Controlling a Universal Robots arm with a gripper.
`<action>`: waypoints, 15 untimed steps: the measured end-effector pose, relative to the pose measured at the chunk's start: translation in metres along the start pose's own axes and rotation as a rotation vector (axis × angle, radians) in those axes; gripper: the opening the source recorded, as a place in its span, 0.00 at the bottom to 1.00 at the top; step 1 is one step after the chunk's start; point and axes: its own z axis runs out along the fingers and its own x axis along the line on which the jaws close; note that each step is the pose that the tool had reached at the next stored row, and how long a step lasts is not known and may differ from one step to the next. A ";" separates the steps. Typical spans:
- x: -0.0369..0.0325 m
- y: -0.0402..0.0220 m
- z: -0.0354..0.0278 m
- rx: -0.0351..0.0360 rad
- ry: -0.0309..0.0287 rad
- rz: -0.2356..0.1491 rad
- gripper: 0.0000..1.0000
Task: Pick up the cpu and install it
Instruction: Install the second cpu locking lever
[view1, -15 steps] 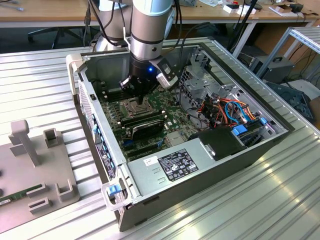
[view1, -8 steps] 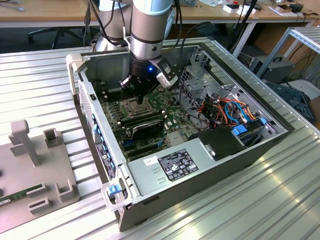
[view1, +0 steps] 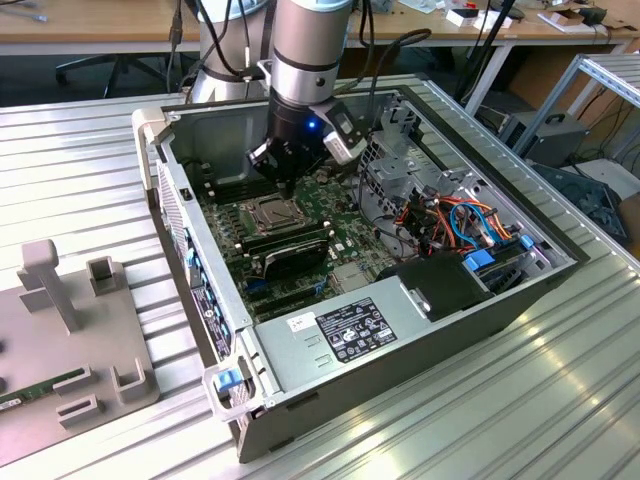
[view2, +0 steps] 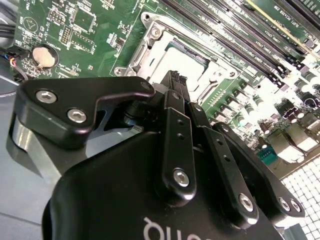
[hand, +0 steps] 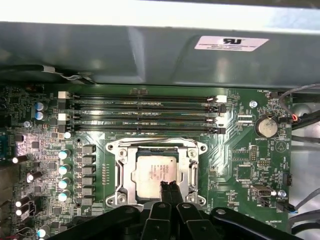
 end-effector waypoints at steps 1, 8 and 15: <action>-0.0002 -0.0007 0.0000 -0.0001 0.0002 0.000 0.11; -0.0001 -0.0161 0.0000 0.0025 0.0005 0.000 0.11; 0.0000 -0.0198 0.0000 0.0073 0.0005 0.000 0.11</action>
